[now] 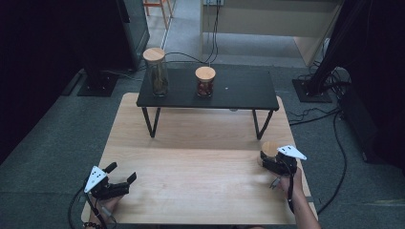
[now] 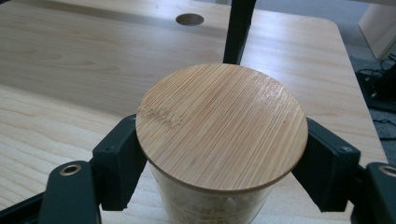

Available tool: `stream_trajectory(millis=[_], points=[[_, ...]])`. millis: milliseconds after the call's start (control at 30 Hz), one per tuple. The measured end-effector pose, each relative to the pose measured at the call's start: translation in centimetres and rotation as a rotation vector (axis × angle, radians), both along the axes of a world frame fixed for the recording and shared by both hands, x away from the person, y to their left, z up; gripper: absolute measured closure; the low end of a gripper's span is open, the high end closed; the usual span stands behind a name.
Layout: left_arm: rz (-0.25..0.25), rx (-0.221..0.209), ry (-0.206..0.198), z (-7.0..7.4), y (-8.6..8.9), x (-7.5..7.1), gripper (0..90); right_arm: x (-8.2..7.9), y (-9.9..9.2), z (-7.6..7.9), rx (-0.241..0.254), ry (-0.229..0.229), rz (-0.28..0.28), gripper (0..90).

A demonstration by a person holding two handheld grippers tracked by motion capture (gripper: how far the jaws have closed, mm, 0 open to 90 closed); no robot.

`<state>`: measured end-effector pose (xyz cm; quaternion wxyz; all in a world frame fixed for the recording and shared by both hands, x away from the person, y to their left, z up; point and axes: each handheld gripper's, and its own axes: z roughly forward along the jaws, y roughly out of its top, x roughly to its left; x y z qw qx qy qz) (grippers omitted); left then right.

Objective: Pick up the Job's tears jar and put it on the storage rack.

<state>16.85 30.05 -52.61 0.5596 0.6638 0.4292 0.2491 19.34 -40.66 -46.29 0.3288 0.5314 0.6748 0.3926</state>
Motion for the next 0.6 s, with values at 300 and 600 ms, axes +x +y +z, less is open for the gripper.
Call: stream_trajectory(millis=[300, 600], points=[[0.001, -0.01, 0.0, -0.1, 0.1, 0.0, 0.2, -0.3, 0.7, 1.9, -0.019, -0.009, 0.032, 25.0], [0.0, -0.011, -0.001, -0.1, 0.2, 0.0, 0.3, -0.5, 1.1, 3.8, -0.015, -0.018, 0.049, 25.0]])
